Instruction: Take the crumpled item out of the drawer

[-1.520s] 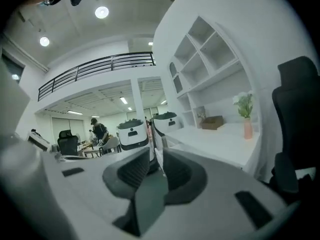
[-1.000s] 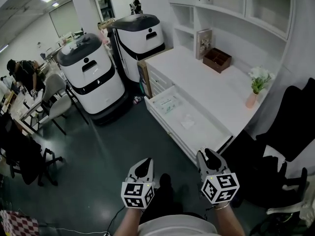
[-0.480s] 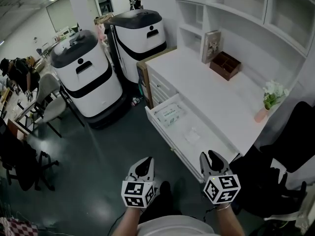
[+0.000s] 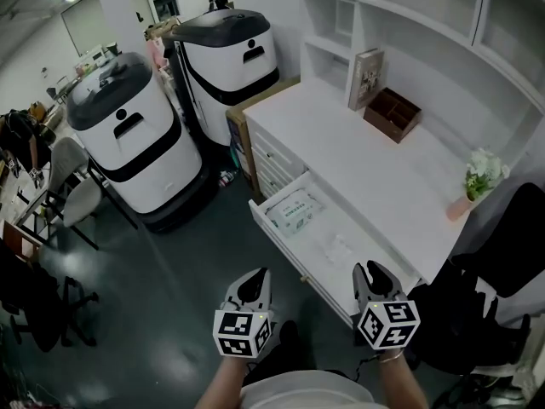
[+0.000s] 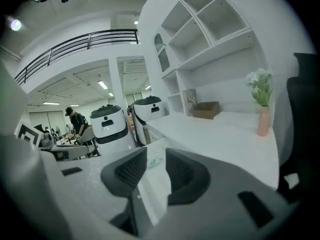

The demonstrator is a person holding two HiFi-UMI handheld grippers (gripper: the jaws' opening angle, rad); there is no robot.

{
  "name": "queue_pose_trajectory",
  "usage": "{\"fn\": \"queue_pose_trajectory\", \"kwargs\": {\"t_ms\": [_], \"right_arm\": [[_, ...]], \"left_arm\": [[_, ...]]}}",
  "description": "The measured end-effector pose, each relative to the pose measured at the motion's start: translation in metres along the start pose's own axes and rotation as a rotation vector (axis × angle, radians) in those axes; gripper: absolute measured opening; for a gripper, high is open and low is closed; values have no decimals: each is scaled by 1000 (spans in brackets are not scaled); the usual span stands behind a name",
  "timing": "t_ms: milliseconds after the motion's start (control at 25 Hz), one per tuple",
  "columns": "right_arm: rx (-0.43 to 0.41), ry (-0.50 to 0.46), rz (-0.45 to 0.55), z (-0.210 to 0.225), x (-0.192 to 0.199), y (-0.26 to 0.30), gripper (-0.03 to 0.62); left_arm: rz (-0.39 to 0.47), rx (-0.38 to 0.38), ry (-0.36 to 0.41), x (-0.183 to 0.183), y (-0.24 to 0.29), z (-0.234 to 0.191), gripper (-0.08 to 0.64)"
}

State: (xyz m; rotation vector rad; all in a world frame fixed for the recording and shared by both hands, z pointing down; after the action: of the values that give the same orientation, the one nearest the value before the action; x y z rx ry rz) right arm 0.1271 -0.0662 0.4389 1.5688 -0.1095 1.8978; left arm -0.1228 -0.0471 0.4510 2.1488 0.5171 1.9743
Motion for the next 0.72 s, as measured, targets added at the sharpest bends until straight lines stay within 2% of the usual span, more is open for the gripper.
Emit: {"fn": "queue_pose_trajectory", "kwargs": {"t_ms": [360,720], "right_arm": [[53,-4,-22,9,-6,37,103],[109,-21,-49,24,-3,54,103]], "left_arm": [[-5,23,2,-16,37,-28,-6],[-13,57,17,-24,53,-36,-6]]}}
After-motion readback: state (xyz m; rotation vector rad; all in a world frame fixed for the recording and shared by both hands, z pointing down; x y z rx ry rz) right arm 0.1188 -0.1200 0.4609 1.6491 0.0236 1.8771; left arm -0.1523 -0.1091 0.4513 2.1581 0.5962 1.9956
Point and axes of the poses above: the fingertips, and each gripper's own axes: y forward along the fingers, z to its right, x out of its underside, the point moved 5 cm from there along -y, backward along the fingers, and after that the axes turned 11 degrees about -x, right-handed, at the moved point
